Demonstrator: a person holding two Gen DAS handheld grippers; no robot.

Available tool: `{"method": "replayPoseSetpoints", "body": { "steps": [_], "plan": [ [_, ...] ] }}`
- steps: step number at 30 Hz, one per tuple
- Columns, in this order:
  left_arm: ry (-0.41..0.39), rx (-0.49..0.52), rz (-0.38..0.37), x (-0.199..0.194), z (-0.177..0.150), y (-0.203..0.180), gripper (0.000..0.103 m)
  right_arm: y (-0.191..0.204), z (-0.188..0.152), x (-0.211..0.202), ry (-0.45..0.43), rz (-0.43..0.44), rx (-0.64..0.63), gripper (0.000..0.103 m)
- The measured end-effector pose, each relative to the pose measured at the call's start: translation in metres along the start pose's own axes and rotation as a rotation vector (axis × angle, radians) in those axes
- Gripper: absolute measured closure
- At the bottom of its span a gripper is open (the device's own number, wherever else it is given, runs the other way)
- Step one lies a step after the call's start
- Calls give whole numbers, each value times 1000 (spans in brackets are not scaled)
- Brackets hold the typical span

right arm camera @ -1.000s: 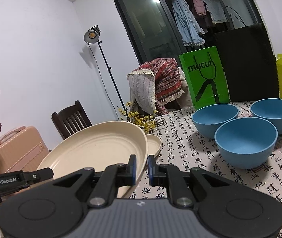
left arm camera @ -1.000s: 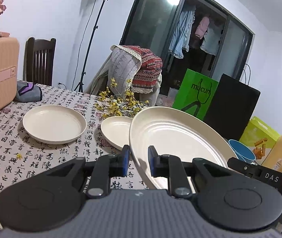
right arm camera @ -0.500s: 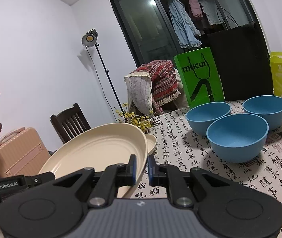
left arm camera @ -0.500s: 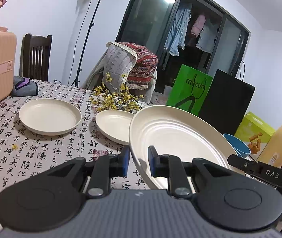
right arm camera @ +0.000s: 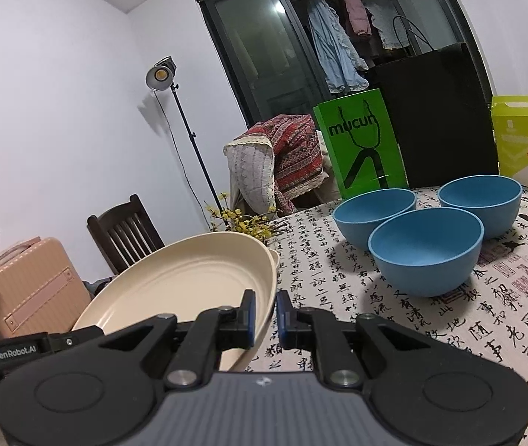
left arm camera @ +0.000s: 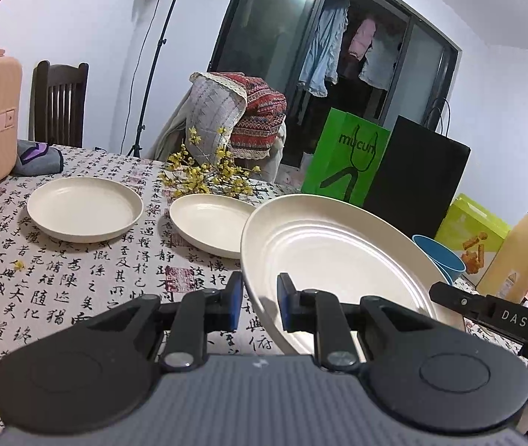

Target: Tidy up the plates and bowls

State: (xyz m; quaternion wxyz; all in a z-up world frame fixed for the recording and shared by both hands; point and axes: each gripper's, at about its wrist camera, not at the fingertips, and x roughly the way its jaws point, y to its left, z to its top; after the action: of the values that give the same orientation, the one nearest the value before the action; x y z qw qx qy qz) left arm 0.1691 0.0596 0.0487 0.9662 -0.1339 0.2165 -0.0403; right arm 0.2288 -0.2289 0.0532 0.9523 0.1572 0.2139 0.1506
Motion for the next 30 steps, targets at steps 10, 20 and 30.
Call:
{"method": "replayPoseSetpoints", "body": {
  "steps": [10,20,30],
  "plan": [
    [9,18,-9,4,-8,-7,83,-11,-10,-5,3,-19,14,92],
    [17,30,-21,6,-15,-17,83,-21,-14,-15,-2,-31,31,92],
    [23,54,-28,9,-22,-27,83,-33,-18,-22,-1,-40,45,92]
  ]
}}
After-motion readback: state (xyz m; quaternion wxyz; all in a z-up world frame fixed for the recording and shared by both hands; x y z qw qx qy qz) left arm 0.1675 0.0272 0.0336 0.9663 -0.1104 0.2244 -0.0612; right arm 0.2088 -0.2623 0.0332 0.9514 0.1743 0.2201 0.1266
